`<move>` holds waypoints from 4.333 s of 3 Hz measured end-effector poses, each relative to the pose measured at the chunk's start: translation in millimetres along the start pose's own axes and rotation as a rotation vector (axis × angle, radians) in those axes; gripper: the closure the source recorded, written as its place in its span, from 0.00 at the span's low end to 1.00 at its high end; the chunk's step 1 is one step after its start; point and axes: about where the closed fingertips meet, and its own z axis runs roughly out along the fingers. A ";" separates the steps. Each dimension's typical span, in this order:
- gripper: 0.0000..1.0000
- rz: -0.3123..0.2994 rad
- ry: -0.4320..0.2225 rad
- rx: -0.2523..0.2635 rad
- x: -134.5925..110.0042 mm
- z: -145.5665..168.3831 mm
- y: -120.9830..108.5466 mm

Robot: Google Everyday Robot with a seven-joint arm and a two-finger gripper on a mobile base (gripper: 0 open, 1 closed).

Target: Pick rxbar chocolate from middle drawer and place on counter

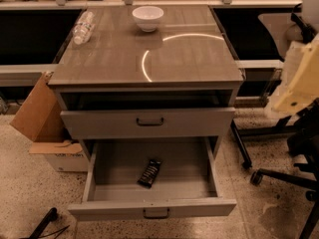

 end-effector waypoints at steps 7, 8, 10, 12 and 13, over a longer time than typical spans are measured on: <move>0.00 -0.101 -0.106 -0.261 6.7 194.7 34.4; 0.00 -0.118 -0.103 -0.303 8.1 235.1 48.4; 0.00 -0.131 -0.165 -0.382 -3.8 322.2 105.2; 0.00 -0.063 -0.191 -0.420 4.4 348.5 120.3; 0.00 0.019 -0.235 -0.456 14.5 383.2 141.7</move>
Offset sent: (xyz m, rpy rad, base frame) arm 0.0104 0.0029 -0.0476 0.0589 0.0637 0.0788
